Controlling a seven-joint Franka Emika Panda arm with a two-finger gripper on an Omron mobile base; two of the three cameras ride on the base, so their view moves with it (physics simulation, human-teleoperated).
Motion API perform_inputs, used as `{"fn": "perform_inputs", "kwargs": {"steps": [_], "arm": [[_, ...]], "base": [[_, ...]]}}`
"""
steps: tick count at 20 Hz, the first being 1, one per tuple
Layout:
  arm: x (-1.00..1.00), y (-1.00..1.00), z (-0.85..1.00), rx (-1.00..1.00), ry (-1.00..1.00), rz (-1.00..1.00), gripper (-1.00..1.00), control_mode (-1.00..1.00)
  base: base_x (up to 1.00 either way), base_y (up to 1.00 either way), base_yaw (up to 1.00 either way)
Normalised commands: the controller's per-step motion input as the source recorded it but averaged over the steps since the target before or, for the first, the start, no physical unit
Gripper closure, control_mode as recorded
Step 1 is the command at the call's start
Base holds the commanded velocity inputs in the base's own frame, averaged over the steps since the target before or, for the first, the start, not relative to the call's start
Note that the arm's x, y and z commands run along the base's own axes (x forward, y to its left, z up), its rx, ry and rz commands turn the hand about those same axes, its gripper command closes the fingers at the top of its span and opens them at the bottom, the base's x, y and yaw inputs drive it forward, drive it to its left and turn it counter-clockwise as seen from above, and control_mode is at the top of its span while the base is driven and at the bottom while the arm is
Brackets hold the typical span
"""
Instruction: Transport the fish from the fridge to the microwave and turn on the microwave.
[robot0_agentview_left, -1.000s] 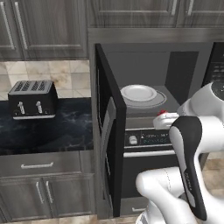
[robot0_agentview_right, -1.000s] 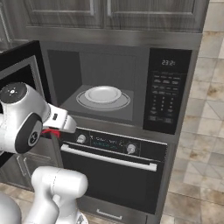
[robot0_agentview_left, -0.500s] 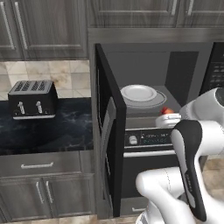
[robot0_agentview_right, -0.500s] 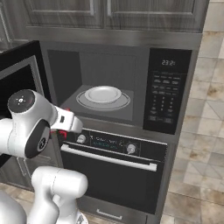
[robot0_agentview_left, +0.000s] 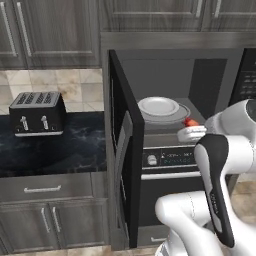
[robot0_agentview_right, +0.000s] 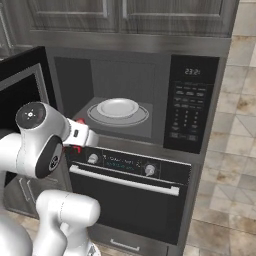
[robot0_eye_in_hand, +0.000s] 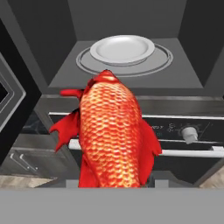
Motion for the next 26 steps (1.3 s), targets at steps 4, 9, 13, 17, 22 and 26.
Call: {"fn": "perform_inputs", "kwargs": {"steps": [4, 9, 13, 17, 22, 26], "arm": [[0.29, 0.0, -0.02, 0.0, -0.01, 0.0, 1.0, -1.0], [0.31, 0.0, 0.0, 0.0, 0.0, 0.0, 1.0, -1.0], [0.33, 0.0, 0.0, 0.0, 0.0, 0.0, 1.0, -1.0], [0.4, 0.0, -0.03, 0.0, 0.0, 0.0, 1.0, -1.0], [0.47, -0.01, -0.04, 0.0, 0.01, 0.0, 1.0, -1.0], [0.4, 0.0, 0.0, 0.0, 0.0, 0.0, 1.0, -1.0]], "base": [[0.0, 0.0, 0.0], [0.0, 0.0, 0.0], [0.0, 0.0, 0.0], [0.0, 0.0, 0.0], [0.0, 0.0, 0.0], [0.0, 0.0, 0.0]]}}
